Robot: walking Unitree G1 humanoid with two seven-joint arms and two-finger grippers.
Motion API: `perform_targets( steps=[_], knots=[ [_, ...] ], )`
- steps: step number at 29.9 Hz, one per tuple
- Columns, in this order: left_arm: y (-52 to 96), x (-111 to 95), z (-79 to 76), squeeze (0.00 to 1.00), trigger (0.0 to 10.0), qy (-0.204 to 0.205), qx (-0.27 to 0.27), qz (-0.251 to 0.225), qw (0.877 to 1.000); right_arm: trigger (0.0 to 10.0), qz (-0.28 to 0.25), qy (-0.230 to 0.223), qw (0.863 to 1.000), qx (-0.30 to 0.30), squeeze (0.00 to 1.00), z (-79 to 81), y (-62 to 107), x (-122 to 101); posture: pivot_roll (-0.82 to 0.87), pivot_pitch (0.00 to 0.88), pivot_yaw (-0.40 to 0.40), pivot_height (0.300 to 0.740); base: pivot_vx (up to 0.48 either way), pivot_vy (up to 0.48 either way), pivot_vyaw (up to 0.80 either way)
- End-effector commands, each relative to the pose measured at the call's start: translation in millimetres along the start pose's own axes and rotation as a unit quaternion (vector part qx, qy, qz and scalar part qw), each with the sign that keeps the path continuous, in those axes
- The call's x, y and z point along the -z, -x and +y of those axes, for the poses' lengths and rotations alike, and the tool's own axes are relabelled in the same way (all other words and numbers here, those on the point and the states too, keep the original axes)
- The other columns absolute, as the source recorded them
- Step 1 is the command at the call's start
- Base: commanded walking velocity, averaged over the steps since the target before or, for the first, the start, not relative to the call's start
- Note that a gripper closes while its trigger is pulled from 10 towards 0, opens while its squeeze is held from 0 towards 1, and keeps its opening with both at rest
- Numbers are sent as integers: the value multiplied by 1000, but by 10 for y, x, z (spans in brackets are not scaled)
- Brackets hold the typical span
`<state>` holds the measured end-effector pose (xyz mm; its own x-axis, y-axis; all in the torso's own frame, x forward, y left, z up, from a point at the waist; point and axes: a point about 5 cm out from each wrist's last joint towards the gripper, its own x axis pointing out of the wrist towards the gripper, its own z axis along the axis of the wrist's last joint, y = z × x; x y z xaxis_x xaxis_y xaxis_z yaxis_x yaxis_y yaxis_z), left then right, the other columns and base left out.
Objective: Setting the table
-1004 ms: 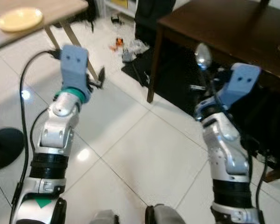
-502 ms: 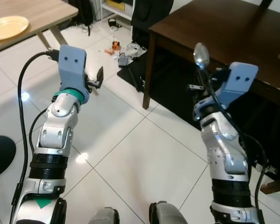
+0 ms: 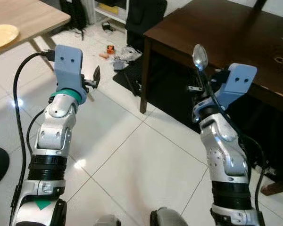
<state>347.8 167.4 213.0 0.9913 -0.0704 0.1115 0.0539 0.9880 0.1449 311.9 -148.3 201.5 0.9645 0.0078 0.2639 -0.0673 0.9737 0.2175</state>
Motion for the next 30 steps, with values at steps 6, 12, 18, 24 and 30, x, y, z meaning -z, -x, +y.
perform_targets(
  steps=[6,12,18,24,30],
  knots=[
    [6,46,77,0,10000,-2,-16,8,1000,10000,2,-7,1000,-10,0,73,2,14,13,0,54,740,480,0,0],
    [4,39,75,0,10000,-2,-16,6,1000,10000,1,-5,1000,-18,0,91,3,15,15,0,54,740,480,0,263],
    [3,36,74,0,10000,-2,-16,6,1000,10000,0,-8,1000,-26,0,112,4,12,17,0,54,740,480,0,794],
    [3,34,78,0,10000,-2,-17,5,1000,10000,-1,-11,999,-35,0,132,2,8,20,0,53,740,480,0,794],
    [4,35,81,0,10000,-2,-18,5,1000,10000,-1,-11,999,-40,0,136,-4,-1,23,0,52,740,480,0,794]
  ],
)
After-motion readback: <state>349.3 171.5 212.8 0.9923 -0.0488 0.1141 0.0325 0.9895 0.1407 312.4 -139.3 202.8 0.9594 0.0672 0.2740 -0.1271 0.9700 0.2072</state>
